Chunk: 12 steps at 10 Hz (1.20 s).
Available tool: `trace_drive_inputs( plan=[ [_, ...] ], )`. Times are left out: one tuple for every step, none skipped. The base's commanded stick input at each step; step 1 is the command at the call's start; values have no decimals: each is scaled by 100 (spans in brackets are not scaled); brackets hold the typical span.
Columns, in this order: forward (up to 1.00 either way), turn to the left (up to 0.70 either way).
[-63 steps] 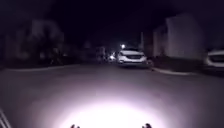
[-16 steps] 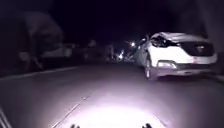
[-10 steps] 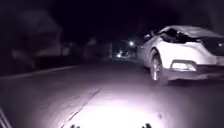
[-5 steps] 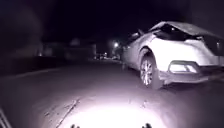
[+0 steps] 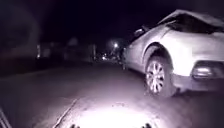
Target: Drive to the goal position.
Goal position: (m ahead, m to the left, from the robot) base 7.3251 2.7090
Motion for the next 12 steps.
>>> trace_drive_inputs(
  plan=[
    [85,0],
    [85,0],
    [85,0],
    [85,0],
    [85,0],
    [85,0],
    [85,0],
    [85,0],
    [85,0],
    [85,0],
    [85,0],
    [85,0]
  ],
)
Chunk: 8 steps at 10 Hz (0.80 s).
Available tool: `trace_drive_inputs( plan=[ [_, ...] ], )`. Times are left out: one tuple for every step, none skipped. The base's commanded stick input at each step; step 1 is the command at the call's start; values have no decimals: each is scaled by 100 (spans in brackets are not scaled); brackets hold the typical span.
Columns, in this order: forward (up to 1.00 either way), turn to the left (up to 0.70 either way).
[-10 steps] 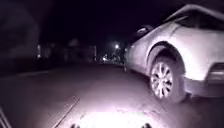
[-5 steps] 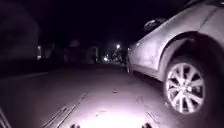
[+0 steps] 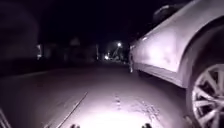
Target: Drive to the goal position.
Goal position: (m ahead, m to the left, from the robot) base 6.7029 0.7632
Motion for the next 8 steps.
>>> trace_drive_inputs(
  plan=[
    [85,0],
    [85,0],
    [85,0],
    [85,0],
    [85,0],
    [85,0],
    [85,0],
    [85,0]
  ],
)
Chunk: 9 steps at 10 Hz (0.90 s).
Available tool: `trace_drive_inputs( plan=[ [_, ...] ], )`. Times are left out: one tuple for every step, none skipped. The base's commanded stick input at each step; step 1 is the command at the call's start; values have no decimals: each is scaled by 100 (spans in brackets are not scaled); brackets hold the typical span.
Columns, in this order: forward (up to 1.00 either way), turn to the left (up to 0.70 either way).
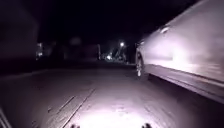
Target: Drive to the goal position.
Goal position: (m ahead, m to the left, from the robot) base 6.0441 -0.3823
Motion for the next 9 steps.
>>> trace_drive_inputs(
  plan=[
    [85,0],
    [85,0],
    [85,0],
    [85,0],
    [85,0],
    [85,0],
    [85,0],
    [85,0],
    [85,0]
  ],
)
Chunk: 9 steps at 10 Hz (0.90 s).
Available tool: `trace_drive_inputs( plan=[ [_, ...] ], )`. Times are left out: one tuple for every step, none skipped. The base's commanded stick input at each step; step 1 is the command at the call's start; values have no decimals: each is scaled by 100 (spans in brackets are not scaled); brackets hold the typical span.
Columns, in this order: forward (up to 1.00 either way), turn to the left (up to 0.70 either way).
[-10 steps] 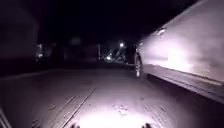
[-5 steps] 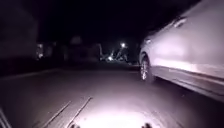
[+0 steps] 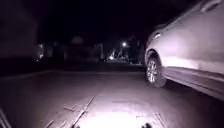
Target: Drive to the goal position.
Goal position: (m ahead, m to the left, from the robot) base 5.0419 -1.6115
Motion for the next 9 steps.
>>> trace_drive_inputs(
  plan=[
    [85,0],
    [85,0],
    [85,0],
    [85,0],
    [85,0],
    [85,0],
    [85,0],
    [85,0],
    [85,0]
  ],
)
